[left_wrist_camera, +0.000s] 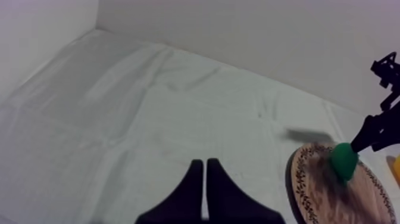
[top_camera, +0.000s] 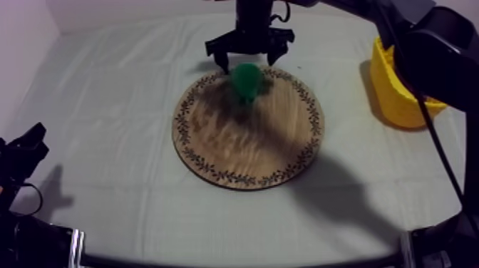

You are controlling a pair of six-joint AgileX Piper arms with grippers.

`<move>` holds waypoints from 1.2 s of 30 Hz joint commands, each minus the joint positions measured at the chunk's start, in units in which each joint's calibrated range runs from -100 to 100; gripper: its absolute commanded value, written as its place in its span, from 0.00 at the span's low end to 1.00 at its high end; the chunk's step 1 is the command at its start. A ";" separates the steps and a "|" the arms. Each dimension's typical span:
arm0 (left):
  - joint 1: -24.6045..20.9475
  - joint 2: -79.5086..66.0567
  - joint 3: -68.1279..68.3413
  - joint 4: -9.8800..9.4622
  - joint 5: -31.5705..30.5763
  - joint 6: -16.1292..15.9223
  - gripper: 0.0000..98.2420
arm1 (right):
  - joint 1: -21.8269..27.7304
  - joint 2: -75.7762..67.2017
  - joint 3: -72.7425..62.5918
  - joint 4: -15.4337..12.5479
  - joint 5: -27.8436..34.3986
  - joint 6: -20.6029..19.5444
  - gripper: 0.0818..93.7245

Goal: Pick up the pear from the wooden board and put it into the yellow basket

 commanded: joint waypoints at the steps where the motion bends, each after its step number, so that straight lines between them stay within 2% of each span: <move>1: 0.00 0.00 0.00 0.00 -0.01 0.01 0.00 | 0.09 1.40 -0.85 0.05 0.09 0.01 0.72; 16: 0.00 0.00 0.00 0.00 -0.01 0.01 0.00 | 0.63 9.33 -5.74 -0.11 -0.40 0.36 0.68; 18: 0.00 0.00 0.00 0.00 -0.01 0.01 0.00 | 0.76 10.05 -6.17 -0.13 -0.50 0.33 0.65; 23: 0.00 0.00 0.00 0.00 -0.01 0.01 0.00 | 1.07 10.96 -6.79 -0.07 -0.57 0.26 0.48; 26: 0.00 0.00 0.00 0.00 -0.01 0.01 0.00 | 1.25 10.56 -6.72 -0.12 -0.70 0.28 0.42; 36: 0.00 0.00 0.00 0.00 -0.01 0.01 0.00 | 1.65 1.39 -1.10 -0.29 -1.35 1.58 0.39</move>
